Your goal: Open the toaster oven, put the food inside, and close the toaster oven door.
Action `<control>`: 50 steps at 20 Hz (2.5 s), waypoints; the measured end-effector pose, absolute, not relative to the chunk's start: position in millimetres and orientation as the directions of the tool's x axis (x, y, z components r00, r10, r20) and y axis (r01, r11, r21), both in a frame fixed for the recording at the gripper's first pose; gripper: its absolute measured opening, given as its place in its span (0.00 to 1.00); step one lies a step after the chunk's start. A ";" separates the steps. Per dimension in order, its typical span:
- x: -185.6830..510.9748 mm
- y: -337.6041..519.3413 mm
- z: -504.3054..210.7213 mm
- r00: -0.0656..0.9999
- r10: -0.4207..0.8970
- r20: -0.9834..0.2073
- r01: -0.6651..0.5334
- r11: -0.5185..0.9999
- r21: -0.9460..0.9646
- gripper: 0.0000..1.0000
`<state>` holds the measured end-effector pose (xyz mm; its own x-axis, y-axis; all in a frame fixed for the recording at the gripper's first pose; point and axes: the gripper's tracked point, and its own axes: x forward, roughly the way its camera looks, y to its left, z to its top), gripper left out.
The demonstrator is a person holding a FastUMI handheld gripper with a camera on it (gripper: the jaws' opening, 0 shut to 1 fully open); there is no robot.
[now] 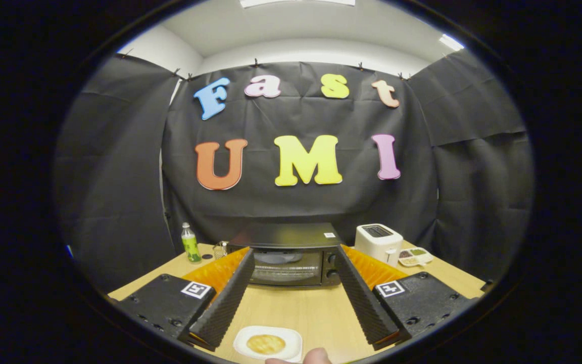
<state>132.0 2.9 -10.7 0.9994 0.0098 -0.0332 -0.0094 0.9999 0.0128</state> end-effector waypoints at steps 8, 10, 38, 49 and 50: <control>286.5 37.5 -35.5 0.993 0.076 -0.092 -0.075 0.997 0.015 1.00; 318.0 39.6 -63.6 0.987 0.070 -0.148 -0.073 0.997 -0.019 1.00; 296.5 40.1 -166.1 0.945 -0.019 -0.327 -0.011 0.996 -0.091 1.00; 245.1 39.2 -216.3 0.882 0.046 -0.468 -0.095 0.992 -0.080 1.00; 239.1 39.6 -220.6 0.871 0.056 -0.488 -0.106 0.992 -0.075 1.00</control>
<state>239.1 39.6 -220.6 0.8711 0.0562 -0.4879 -0.1058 0.9916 -0.0748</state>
